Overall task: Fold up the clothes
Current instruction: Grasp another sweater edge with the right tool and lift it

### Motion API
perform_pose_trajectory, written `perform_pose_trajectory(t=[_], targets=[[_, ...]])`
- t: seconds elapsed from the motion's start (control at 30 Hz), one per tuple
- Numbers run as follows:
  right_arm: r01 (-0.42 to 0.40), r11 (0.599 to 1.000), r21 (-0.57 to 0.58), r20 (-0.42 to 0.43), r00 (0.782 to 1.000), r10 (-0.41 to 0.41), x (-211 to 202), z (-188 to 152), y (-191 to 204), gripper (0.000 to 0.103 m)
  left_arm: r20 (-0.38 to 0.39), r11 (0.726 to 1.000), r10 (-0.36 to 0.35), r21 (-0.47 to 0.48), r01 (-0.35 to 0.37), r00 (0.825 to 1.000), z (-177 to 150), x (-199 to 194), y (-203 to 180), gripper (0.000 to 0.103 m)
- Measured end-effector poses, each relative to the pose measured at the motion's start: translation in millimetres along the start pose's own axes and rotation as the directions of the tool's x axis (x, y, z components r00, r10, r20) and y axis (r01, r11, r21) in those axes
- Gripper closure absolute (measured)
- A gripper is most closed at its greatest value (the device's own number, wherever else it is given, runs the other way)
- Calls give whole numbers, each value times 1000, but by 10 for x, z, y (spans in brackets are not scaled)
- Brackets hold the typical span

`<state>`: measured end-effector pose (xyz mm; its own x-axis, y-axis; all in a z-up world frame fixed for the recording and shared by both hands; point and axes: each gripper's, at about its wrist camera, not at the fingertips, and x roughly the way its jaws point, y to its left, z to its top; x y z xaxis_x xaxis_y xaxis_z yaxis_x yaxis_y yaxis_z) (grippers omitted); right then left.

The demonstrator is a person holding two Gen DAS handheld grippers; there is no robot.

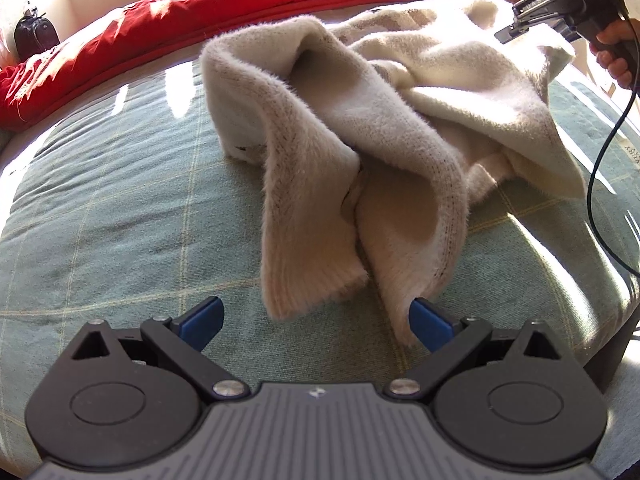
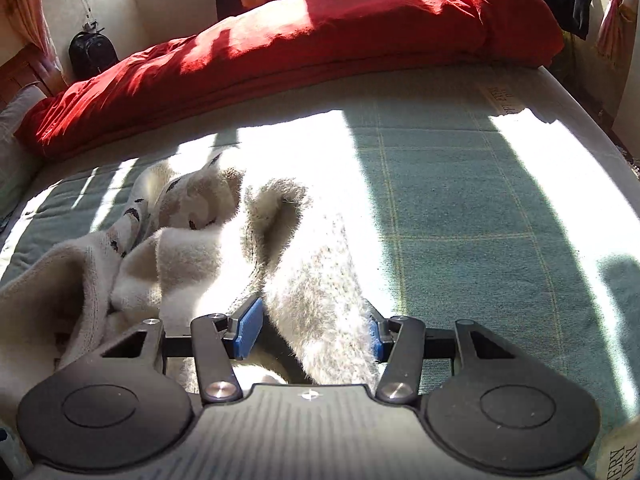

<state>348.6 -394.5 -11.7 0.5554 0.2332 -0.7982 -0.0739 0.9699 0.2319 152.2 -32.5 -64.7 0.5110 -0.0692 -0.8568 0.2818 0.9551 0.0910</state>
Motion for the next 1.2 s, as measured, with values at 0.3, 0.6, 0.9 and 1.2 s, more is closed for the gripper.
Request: perform_pose_trajectory(t=[0.3,0.6,0.9,1.2], targets=[[-134,990,35,29,991,133,-162,86,288,91,30,1000,1,21,-2,1000,-5,-30,69,4],[-242,967,-75,52,968,246,-592,362,1130,91,85,1000,-9,-23,11,996,-157,-256,269,4],[-294,932,-211,9,953,303,-751,548,2141,91,139,999,5,-34,-1,990,-285,-470,539,4],[-358,891,-281,-72,933,352,-605,543,3027,91,168,999,33,-29,-29,985,-422,-610,783,4]])
